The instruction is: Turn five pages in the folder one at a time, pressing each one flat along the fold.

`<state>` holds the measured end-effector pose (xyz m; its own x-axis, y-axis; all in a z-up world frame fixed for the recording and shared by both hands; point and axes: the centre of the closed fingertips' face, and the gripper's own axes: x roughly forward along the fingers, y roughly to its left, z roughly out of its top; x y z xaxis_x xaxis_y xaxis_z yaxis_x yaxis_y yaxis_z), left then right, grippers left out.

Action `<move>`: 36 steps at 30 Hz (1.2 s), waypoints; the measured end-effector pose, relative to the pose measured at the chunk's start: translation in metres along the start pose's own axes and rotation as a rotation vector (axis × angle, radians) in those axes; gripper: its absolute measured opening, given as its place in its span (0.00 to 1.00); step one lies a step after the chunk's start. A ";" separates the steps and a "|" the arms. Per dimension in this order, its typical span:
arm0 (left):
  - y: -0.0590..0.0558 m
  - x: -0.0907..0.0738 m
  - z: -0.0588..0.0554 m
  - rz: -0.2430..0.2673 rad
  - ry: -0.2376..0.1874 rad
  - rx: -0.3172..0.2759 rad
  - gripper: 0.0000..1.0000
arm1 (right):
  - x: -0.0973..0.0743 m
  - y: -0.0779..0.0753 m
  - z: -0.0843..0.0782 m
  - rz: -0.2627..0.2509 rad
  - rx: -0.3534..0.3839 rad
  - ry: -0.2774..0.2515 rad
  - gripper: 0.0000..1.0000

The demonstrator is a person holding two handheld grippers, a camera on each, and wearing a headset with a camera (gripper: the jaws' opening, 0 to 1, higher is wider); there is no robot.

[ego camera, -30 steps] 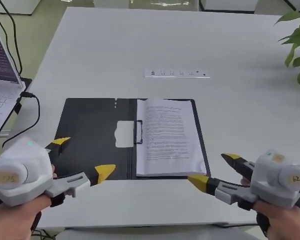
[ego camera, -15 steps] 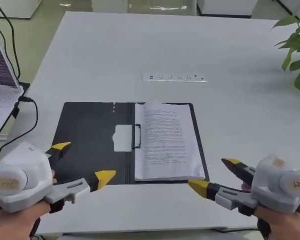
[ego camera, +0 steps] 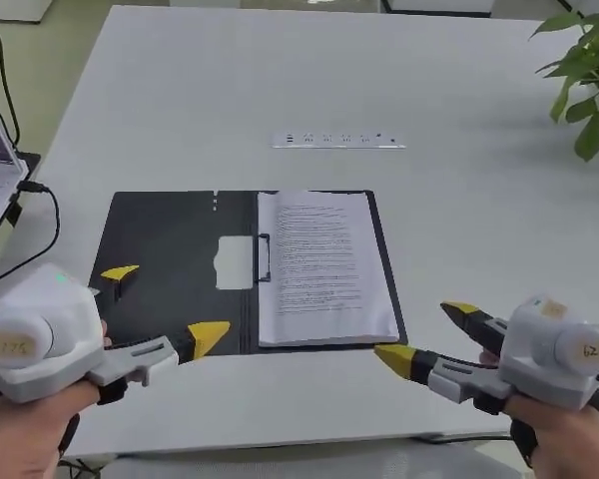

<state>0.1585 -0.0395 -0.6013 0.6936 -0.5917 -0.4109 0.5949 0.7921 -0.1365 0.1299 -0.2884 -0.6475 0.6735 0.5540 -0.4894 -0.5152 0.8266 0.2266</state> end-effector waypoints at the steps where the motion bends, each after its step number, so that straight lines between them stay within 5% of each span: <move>1: 0.000 0.002 0.001 -0.002 0.001 0.002 0.80 | 0.000 0.000 0.000 0.000 0.000 0.000 0.77; 36: -0.032 0.072 0.042 -0.149 0.021 0.114 0.78 | -0.010 -0.011 -0.005 -0.014 0.025 -0.001 0.76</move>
<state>0.2065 -0.1142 -0.5890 0.5865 -0.6967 -0.4131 0.7332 0.6734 -0.0945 0.1267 -0.3036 -0.6493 0.6812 0.5422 -0.4919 -0.4924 0.8366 0.2402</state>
